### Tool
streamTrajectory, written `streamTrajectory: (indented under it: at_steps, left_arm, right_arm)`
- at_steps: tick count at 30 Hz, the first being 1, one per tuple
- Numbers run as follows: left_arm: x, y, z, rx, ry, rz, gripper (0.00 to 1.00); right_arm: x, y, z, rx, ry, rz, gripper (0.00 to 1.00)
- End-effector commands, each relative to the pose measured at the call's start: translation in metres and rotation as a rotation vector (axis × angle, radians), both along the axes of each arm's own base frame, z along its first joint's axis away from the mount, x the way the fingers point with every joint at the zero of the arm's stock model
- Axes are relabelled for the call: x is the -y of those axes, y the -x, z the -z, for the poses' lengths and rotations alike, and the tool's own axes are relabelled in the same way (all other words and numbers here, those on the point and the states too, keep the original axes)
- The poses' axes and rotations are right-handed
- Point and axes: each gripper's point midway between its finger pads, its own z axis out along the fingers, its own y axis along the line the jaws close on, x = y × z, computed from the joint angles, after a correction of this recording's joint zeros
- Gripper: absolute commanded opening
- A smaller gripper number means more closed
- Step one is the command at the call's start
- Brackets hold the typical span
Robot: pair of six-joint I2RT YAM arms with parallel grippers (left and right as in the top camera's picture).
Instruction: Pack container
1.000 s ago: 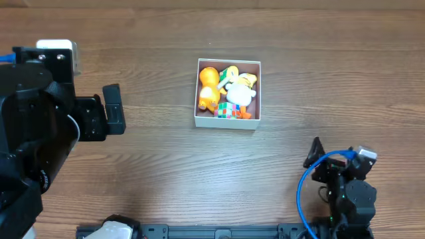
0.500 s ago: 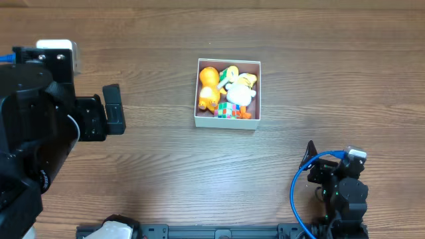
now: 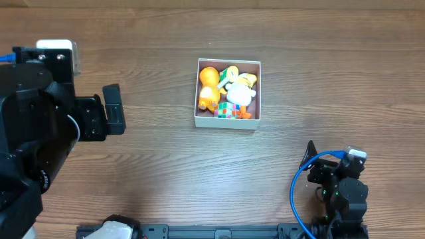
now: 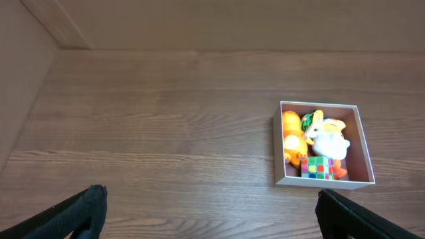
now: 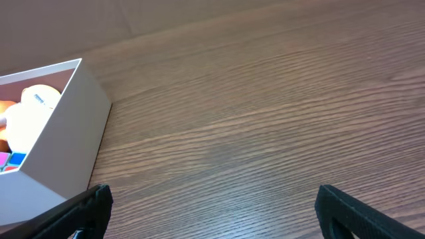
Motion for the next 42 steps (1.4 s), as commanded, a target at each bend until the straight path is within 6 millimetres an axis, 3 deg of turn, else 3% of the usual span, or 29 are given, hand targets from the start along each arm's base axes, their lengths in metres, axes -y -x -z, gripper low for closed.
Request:
streamTrajectory:
  at_steps: [1, 7, 11, 15, 16, 17, 21, 24, 26, 31, 42]
  left_arm:
    - [-0.003, -0.004, 0.002, -0.007, -0.023, -0.011, 1.00]
    - [-0.014, -0.012, -0.010, 0.110, 0.002, -0.058, 1.00]
    - [-0.014, -0.026, 0.003, 0.255, 0.087, -0.046, 1.00]
    - [-0.011, -0.022, 0.054, 0.343, 0.078, 0.043, 1.00]
    - [-0.010, -0.020, 0.072, 0.349, 0.072, 0.056, 1.00]
    - [-0.011, -0.016, 0.105, 0.343, 0.069, 0.060, 1.00]
    - [-0.011, -0.006, 0.181, 0.306, 0.071, 0.057, 1.00]
    - [-0.009, -0.002, 0.233, 0.292, 0.077, 0.066, 1.00]
    - [-0.007, -0.003, 0.258, 0.306, 0.084, 0.081, 1.00]
    - [-0.004, -0.003, 0.292, 0.336, 0.091, 0.098, 1.00]
    - [-0.004, -0.002, 0.322, 0.379, 0.088, 0.099, 1.00]
  right_arm:
    - [0.001, -0.001, 0.002, 0.006, 0.002, 0.002, 1.00]
    - [0.001, -0.001, 0.002, 0.006, 0.002, 0.002, 1.00]
    - [0.001, -0.001, 0.002, 0.006, 0.002, 0.002, 1.00]
    - [0.001, -0.001, 0.002, 0.006, 0.002, 0.002, 1.00]
    - [0.001, -0.001, 0.002, 0.006, 0.002, 0.002, 1.00]
    - [0.001, -0.001, 0.002, 0.006, 0.002, 0.002, 1.00]
    - [0.001, -0.001, 0.002, 0.006, 0.002, 0.002, 1.00]
    - [0.001, -0.001, 0.002, 0.006, 0.002, 0.002, 1.00]
    - [0.001, -0.001, 0.002, 0.006, 0.002, 0.002, 1.00]
    - [0.001, -0.001, 0.002, 0.006, 0.002, 0.002, 1.00]
    - [0.001, -0.001, 0.002, 0.006, 0.002, 0.002, 1.00]
